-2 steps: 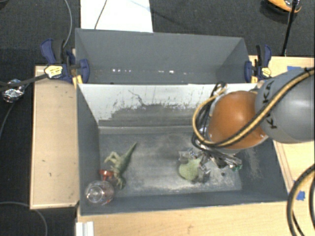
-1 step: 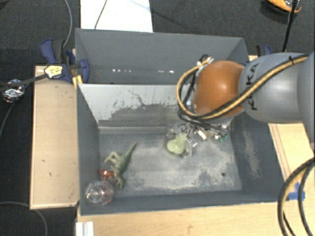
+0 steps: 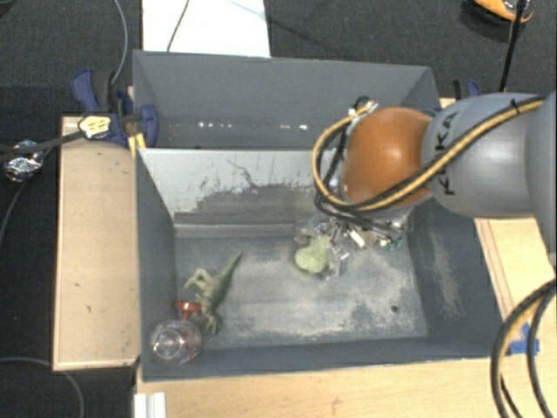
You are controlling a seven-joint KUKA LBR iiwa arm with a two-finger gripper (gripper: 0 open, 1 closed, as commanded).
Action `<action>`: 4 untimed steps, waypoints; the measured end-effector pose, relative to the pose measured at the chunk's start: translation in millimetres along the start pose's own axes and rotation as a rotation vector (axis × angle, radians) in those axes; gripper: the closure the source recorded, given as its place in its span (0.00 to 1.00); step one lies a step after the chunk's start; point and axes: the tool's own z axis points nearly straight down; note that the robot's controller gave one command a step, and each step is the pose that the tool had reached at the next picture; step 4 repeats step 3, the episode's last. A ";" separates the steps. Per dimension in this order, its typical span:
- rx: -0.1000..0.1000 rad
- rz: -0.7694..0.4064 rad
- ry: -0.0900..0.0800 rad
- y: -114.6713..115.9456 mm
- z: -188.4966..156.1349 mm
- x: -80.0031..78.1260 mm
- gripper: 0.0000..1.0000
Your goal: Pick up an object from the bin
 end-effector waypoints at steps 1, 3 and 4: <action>0.000 -0.023 -0.002 -2.7 -0.2 0.7 1.00; 0.000 0.032 -0.003 3.3 -27.6 -6.4 1.00; 0.000 0.032 -0.003 3.3 -27.6 -6.4 1.00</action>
Offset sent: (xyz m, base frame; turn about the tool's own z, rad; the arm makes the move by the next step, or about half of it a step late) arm 0.0021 0.0061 0.0270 0.0249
